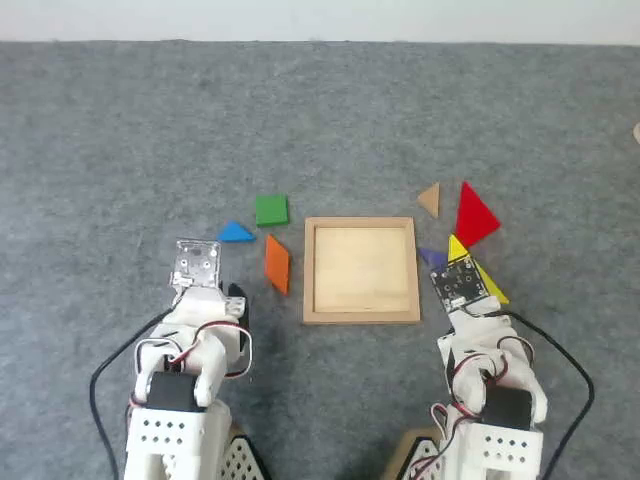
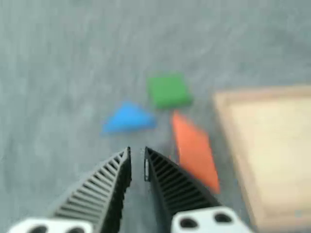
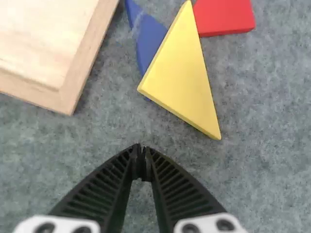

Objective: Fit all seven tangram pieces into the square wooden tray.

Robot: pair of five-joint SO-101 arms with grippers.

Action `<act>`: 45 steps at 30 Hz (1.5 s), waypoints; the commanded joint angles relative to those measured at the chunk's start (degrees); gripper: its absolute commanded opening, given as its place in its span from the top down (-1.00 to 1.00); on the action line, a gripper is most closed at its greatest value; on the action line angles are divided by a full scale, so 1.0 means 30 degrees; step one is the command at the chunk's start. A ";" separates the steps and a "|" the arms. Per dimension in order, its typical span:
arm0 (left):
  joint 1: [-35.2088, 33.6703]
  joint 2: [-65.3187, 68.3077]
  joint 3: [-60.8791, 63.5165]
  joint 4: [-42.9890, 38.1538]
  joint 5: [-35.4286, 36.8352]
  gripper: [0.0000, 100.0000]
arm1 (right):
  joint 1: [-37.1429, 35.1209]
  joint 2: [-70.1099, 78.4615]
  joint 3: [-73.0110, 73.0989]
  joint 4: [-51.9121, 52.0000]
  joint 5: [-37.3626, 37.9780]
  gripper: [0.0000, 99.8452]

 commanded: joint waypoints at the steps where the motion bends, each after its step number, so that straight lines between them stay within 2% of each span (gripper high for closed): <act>1: -0.0147 -0.0264 -0.0337 0.0059 0.0176 0.89 | 0.0220 -0.0308 0.0322 0.0132 0.0322 0.98; 40: -0.0147 -0.0264 -0.0337 0.0059 0.0176 0.89 | 0.0220 -0.0308 0.0264 -0.0396 0.0440 0.98; 45: -0.0147 -0.0264 -0.0337 0.0059 0.0176 0.89 | 0.0542 -0.0308 0.0176 -0.0308 0.3341 0.98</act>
